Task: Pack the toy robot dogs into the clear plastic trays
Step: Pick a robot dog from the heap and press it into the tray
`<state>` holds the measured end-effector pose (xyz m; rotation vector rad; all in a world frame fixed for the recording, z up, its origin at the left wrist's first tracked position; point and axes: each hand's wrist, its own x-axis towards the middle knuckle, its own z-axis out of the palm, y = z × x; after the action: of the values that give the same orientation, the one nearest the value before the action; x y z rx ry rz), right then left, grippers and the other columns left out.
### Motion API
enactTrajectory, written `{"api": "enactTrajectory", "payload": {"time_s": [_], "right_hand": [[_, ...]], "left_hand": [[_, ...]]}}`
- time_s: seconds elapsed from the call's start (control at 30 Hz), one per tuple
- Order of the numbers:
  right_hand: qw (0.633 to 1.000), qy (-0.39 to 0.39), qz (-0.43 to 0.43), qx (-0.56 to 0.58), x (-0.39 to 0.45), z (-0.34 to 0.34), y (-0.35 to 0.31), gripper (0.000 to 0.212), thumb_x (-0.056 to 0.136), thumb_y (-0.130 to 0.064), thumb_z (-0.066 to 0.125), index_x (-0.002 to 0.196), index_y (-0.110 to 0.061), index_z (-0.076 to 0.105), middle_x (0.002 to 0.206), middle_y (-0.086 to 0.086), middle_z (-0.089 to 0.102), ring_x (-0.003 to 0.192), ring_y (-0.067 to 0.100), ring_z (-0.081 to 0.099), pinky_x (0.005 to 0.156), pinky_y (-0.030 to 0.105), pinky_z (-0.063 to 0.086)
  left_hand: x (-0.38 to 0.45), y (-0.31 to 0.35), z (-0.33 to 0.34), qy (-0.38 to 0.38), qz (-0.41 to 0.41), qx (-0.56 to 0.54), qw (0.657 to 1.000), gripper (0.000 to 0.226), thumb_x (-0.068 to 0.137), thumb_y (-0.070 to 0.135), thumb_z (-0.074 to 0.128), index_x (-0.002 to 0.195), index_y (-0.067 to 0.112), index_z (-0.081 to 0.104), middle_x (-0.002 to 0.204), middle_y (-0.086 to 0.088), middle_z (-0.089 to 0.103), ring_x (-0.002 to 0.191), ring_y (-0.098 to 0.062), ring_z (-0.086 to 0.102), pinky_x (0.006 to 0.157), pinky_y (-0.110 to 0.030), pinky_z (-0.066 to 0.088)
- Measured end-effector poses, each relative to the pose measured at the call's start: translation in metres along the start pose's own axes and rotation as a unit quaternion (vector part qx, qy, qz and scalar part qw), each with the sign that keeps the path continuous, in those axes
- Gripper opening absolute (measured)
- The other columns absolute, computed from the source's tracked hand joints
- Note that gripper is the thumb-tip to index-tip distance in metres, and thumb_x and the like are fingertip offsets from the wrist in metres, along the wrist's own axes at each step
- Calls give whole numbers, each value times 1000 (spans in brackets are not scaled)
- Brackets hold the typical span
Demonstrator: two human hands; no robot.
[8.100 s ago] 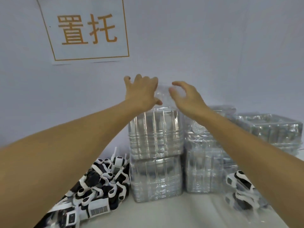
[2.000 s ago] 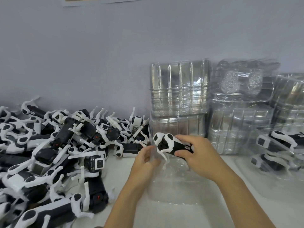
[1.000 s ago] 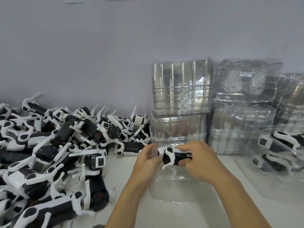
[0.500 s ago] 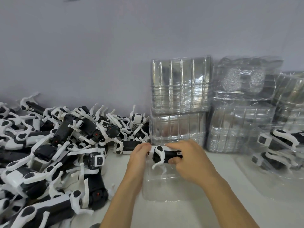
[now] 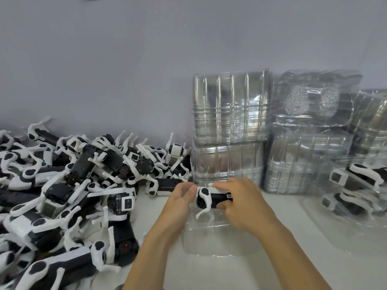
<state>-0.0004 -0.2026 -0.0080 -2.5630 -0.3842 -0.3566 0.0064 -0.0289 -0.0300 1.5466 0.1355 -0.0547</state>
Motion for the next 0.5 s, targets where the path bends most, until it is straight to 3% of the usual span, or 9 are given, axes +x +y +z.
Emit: {"api": "enactTrajectory", "payload": {"time_s": [0.17,0.5], "right_hand": [[1000,12,-1,-13,0,1,0,25,85,-22,69,109,-27,66,96,-10,58,93,15,38,83,34,29],[999,5,-10,-42,0,1,-1,19,83,-20,66,98,-30,63,95,-13,53,91,13,33,84,35,30]], "left_hand": [[0,1,2,6,-2,-21,1000,20,105,24,51,121,18,62,126,-8,66,120,-28,62,109,-56,44],[1,2,3,14,-5,-24,1000,23,105,18,50,126,19,60,138,-7,59,129,-28,55,113,-53,40]]}}
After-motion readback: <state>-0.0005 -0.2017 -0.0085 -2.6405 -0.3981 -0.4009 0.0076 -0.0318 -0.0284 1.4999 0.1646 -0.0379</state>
